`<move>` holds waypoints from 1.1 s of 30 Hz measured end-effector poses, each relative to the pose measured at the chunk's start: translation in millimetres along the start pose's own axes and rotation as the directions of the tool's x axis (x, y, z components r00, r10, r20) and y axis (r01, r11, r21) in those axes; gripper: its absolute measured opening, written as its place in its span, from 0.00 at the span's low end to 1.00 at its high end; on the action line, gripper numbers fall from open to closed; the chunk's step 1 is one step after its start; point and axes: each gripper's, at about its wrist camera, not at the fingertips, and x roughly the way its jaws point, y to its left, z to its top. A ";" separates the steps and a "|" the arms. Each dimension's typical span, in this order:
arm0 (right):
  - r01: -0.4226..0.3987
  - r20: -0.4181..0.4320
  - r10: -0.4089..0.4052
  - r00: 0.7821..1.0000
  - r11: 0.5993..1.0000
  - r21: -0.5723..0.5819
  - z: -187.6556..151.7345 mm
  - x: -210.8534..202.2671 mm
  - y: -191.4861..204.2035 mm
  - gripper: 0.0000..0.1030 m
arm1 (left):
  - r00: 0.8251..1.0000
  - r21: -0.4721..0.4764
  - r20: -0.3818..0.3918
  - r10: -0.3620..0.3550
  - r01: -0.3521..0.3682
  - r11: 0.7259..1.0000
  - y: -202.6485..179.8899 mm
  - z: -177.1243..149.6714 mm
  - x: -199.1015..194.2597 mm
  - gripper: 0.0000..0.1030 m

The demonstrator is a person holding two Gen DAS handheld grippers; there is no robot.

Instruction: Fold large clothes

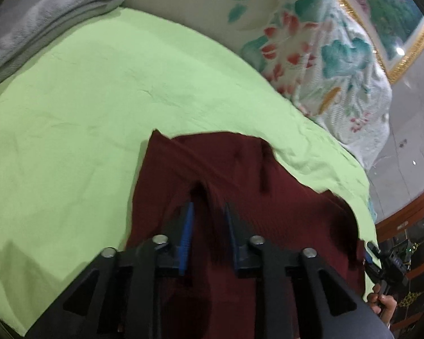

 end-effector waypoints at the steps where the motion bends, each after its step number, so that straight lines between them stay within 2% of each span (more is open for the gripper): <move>1: -0.006 0.030 0.006 1.000 1.000 -0.013 -4.6 -11.4 2.7 0.37 | 1.000 0.014 0.000 -0.021 0.021 1.000 -5.0 -8.5 -7.4 0.24; 3: -0.018 0.042 0.020 0.999 0.999 -0.050 -15.2 -21.8 15.0 0.37 | 0.998 0.039 -0.019 -0.062 0.063 0.997 -16.3 -26.3 -13.2 0.25; 6: -0.085 -0.013 0.084 0.996 0.988 -0.126 -33.7 -16.8 38.4 0.37 | 0.994 0.060 -0.061 -0.086 0.090 0.994 -30.6 -41.7 -6.0 0.26; 7: -0.099 -0.038 0.095 0.995 0.984 -0.147 -38.6 -11.9 44.1 0.37 | 0.995 0.069 -0.074 -0.073 0.078 0.995 -35.3 -44.9 1.0 0.26; 9: -0.075 -0.071 0.063 0.995 0.982 -0.176 -42.8 2.1 49.3 0.37 | 0.996 0.077 -0.081 -0.030 0.036 0.996 -38.3 -45.4 11.4 0.26; 12: 0.016 -0.094 -0.028 0.995 0.992 -0.127 -33.9 24.8 33.5 0.36 | 0.997 0.058 -0.076 0.003 0.002 0.998 -30.7 -36.8 22.1 0.24; 15: 0.119 -0.041 -0.122 0.992 0.991 -0.069 -18.3 27.4 7.8 0.36 | 0.998 0.039 -0.064 0.022 -0.019 0.999 -17.1 -25.0 22.1 0.16; 18: 0.069 0.004 -0.069 0.998 0.997 0.027 -11.4 13.0 -8.0 0.36 | 0.998 0.017 -0.031 0.052 -0.052 0.999 -3.7 -21.0 8.0 0.16; 21: 0.101 0.036 -0.100 0.994 0.995 -0.022 -22.5 -3.5 3.6 0.37 | 0.999 -0.029 -0.020 0.046 -0.047 0.998 6.8 -27.9 -9.6 0.17; 24: 0.066 0.031 -0.064 0.997 0.994 -0.088 -42.7 -14.6 21.7 0.37 | 1.000 -0.074 -0.007 0.018 -0.018 0.997 8.5 -46.7 -31.5 0.23; 27: 0.029 0.024 -0.026 0.999 0.990 -0.135 -64.6 -21.2 37.2 0.40 | 1.000 -0.087 0.013 0.002 -0.001 0.996 1.5 -72.5 -53.7 0.35; 30: -0.009 0.005 0.010 1.000 0.991 -0.137 -83.1 -20.9 47.3 0.42 | 1.000 -0.102 0.022 -0.018 0.020 0.995 -2.1 -98.2 -70.9 0.45; 33: -0.023 -0.013 0.021 1.000 0.991 -0.131 -98.6 -21.6 50.5 0.42 | 0.999 -0.121 0.012 -0.033 0.034 0.992 -0.3 -118.7 -78.8 0.49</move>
